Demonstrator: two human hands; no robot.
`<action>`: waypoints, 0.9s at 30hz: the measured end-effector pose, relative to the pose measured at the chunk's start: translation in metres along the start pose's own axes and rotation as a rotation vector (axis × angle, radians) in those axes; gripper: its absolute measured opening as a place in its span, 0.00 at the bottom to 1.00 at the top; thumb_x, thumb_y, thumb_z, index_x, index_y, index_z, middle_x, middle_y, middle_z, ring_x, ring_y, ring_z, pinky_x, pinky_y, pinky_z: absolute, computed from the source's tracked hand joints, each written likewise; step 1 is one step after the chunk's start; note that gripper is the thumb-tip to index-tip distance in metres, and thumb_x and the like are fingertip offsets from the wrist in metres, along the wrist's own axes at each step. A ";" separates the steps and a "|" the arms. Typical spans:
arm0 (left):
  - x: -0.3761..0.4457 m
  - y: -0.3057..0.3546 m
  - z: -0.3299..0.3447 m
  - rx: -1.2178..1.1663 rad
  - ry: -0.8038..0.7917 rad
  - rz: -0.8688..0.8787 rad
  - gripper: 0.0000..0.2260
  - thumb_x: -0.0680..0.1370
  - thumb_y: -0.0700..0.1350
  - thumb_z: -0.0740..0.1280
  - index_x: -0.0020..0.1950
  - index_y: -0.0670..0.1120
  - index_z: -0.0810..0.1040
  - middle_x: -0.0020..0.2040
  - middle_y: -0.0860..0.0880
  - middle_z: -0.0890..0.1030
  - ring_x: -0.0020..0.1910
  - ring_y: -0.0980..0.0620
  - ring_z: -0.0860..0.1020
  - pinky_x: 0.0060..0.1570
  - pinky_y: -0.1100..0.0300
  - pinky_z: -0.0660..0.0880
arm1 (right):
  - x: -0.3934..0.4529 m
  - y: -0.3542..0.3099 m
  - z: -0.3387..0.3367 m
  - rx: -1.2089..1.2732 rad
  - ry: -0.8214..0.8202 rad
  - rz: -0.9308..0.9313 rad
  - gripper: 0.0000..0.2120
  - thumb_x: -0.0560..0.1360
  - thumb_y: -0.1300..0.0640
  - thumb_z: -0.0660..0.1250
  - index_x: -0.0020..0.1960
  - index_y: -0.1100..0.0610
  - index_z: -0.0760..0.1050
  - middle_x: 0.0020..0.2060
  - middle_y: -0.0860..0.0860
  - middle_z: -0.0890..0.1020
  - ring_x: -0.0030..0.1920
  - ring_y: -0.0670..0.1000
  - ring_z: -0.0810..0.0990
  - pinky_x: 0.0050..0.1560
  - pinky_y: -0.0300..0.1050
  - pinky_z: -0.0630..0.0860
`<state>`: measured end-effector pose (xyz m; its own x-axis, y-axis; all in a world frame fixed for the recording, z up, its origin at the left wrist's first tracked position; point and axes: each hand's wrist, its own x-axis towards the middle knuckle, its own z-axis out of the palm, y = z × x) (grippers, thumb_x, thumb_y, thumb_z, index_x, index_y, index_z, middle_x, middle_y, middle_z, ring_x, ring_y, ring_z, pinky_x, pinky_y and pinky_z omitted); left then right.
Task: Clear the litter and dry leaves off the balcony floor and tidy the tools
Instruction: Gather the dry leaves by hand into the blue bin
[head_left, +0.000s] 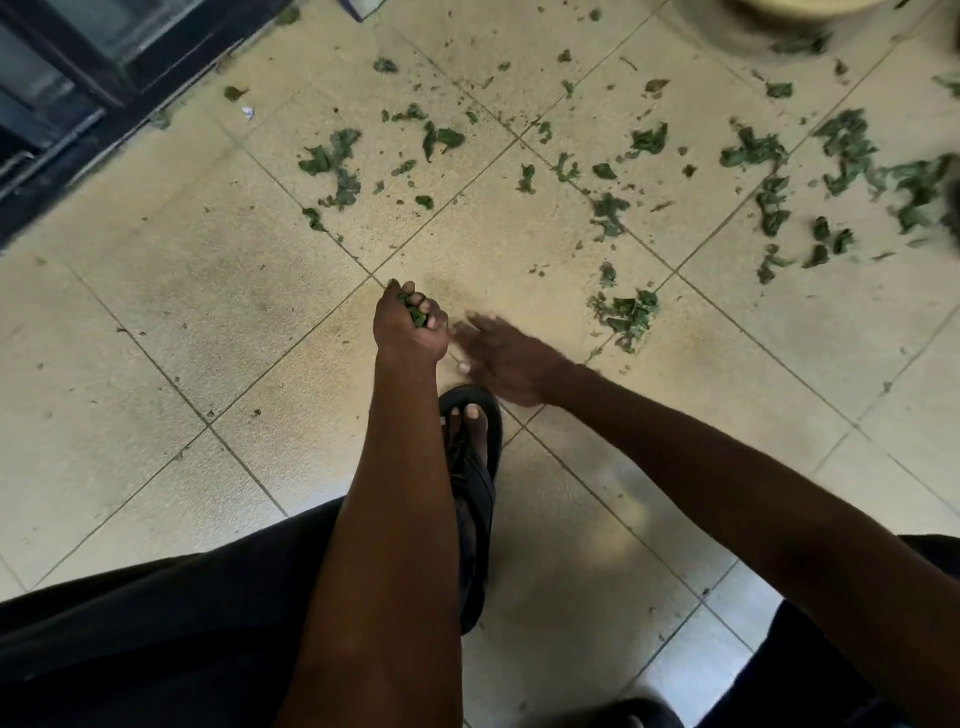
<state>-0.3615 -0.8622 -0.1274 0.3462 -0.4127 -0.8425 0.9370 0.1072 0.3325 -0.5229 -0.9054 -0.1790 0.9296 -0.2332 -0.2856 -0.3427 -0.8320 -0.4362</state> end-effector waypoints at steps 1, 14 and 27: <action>0.000 -0.003 0.002 -0.001 -0.008 -0.005 0.17 0.85 0.50 0.55 0.37 0.46 0.69 0.22 0.53 0.68 0.17 0.55 0.65 0.17 0.69 0.58 | 0.001 0.001 0.010 -0.093 -0.020 -0.063 0.33 0.81 0.39 0.38 0.80 0.59 0.48 0.79 0.56 0.52 0.79 0.57 0.46 0.78 0.56 0.47; -0.004 -0.040 0.020 0.077 -0.040 -0.063 0.16 0.85 0.50 0.55 0.39 0.46 0.69 0.21 0.52 0.69 0.16 0.55 0.65 0.19 0.70 0.58 | -0.074 0.073 -0.041 -0.165 0.166 0.460 0.38 0.80 0.35 0.45 0.79 0.58 0.42 0.79 0.59 0.47 0.78 0.57 0.42 0.77 0.61 0.45; -0.010 -0.071 0.040 0.172 -0.073 -0.108 0.15 0.84 0.49 0.57 0.39 0.46 0.69 0.22 0.52 0.69 0.17 0.56 0.65 0.18 0.69 0.59 | -0.105 0.118 -0.038 -0.233 0.101 0.530 0.37 0.80 0.33 0.37 0.80 0.56 0.42 0.79 0.57 0.45 0.78 0.57 0.38 0.76 0.61 0.39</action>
<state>-0.4336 -0.9021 -0.1252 0.2340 -0.4787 -0.8462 0.9446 -0.0943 0.3145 -0.6556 -0.9986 -0.1682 0.6521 -0.6845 -0.3258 -0.7356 -0.6753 -0.0536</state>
